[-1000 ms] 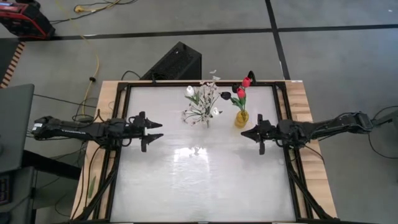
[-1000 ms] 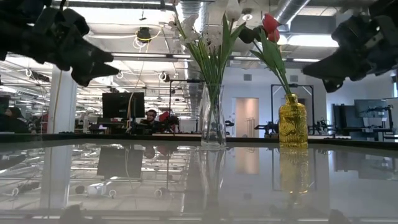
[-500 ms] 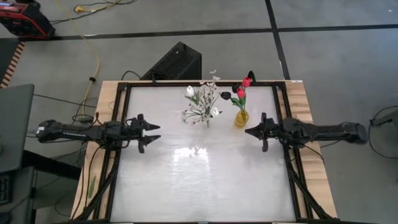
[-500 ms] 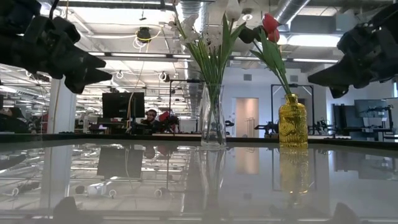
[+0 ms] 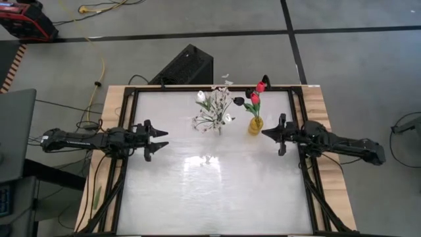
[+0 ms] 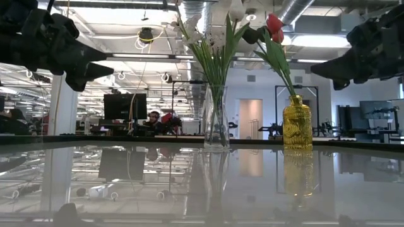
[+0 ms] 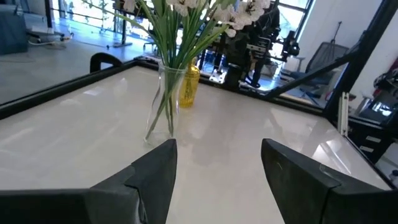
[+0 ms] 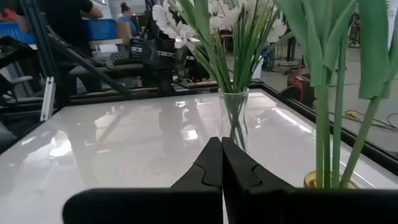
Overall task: Sort flowers into vase by color
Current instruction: Return to Home Position
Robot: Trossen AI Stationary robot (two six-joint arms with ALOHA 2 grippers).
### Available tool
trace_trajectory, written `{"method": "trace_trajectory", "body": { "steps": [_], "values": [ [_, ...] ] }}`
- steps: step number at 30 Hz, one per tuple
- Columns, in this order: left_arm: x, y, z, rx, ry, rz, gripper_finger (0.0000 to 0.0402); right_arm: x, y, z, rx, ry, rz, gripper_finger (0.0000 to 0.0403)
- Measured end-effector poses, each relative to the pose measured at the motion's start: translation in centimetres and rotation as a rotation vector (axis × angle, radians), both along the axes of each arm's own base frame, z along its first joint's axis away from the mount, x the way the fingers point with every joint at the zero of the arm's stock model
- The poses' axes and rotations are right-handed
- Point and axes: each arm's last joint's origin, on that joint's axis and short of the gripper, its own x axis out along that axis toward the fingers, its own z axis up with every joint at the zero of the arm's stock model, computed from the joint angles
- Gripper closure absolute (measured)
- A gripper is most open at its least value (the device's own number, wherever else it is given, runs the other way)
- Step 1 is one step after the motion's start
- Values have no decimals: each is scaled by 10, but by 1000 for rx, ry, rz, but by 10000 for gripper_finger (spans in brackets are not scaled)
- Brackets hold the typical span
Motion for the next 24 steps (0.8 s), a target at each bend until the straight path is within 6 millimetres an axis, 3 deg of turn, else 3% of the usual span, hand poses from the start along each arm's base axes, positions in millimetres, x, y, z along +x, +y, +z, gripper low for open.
{"method": "trace_trajectory", "body": {
  "steps": [12, 24],
  "values": [
    [0, 0, 1, -3, -12, 3, 180, 1, 0, -1, -75, 21, 41, 383],
    [0, 0, -12, 21, 144, -10, 180, 1, 0, -2, -73, 31, 20, 356]
  ]
}}
